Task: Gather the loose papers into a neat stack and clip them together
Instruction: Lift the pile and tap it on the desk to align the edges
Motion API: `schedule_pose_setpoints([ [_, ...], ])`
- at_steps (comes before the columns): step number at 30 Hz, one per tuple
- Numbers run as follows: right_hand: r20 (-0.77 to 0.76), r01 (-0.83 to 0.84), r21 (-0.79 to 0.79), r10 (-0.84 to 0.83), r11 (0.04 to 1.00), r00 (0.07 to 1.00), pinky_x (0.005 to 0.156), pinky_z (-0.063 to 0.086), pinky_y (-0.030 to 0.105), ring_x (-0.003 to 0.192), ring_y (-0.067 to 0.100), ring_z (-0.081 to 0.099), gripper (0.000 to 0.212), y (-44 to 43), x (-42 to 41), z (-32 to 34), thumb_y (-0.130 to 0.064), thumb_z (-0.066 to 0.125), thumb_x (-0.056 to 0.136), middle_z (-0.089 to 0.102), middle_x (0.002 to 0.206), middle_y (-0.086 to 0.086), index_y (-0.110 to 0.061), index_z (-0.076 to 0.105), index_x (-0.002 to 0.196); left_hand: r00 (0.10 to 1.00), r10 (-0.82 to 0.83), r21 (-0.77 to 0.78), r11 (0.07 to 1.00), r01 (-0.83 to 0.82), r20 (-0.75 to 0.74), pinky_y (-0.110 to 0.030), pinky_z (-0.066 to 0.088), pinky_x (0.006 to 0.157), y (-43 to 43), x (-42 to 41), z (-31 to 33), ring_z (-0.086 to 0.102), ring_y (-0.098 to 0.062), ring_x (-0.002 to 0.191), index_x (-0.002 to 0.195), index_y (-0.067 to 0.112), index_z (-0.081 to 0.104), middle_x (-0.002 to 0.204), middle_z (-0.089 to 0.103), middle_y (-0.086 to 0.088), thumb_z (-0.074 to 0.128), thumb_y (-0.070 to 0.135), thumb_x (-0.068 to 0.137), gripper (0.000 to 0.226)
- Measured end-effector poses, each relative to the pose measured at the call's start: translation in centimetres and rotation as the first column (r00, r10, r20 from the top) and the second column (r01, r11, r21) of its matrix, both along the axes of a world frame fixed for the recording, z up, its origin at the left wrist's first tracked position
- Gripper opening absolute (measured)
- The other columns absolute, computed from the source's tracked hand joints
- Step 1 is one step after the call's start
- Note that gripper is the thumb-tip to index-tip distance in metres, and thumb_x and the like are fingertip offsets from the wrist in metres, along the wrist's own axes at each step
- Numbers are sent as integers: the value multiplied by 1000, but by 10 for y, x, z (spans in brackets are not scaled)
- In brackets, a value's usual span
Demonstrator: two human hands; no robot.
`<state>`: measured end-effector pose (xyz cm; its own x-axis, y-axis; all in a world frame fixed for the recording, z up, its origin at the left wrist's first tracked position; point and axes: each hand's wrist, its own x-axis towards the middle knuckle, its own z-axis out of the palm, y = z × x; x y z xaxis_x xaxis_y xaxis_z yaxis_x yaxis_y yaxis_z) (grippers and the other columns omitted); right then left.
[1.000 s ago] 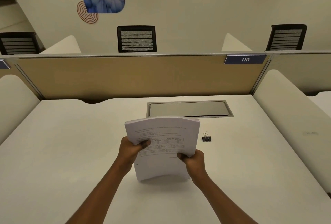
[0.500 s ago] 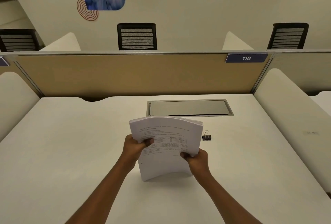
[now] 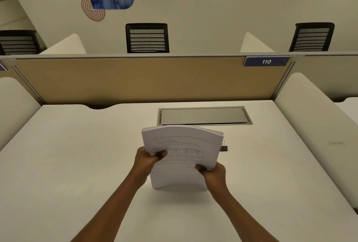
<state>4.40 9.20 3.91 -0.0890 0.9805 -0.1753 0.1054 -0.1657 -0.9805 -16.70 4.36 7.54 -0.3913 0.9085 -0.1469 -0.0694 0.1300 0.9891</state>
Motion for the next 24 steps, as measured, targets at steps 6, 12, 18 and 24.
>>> schedule_pose_setpoints([
  [6, -26, -5, -6, 5, 1000, 1000, 56, 52, 11, 76, 17, 66, 29, 4, -2, 1, 7, 74, 72, 70, 80, 0, -20, 67, 77, 1000, 5, -42, 999, -5, -10, -34, 56, 75, 3, 0, -10, 70, -24, 92, 90, 25, 71, 87, 77, 7, 76, -2, 75, 32],
  [12, -68, -8, -21, 6, 1000, 998, 55, 51, 10, 76, 15, 66, 25, 9, -1, 2, 10, 72, 73, 70, 81, 3, -13, 67, 81, 999, -28, -34, 999, 26, -36, -29, 58, 72, 7, 0, -5, 71, -20, 90, 95, 27, 70, 90, 77, 7, 75, 6, 78, 27],
  [18, -110, -30, -90, 20, 996, 994, 66, 58, 32, 78, 23, 71, 28, 9, 5, -6, 8, 74, 71, 75, 83, 1, -18, 69, 81, 999, -42, 14, 999, 42, 0, -33, 61, 64, 8, 3, 10, 74, -27, 81, 97, 16, 70, 91, 77, -1, 77, 23, 72, 27],
  [24, -150, -84, -150, 61, 985, 987, 66, 59, 34, 79, 26, 72, 30, 1, 18, -18, 1, 79, 62, 76, 86, 5, -11, 70, 88, 996, -81, 32, 996, 82, -33, -32, 60, 62, 14, -4, 27, 73, -26, 79, 96, 16, 68, 88, 76, -1, 81, 37, 56, 47],
])
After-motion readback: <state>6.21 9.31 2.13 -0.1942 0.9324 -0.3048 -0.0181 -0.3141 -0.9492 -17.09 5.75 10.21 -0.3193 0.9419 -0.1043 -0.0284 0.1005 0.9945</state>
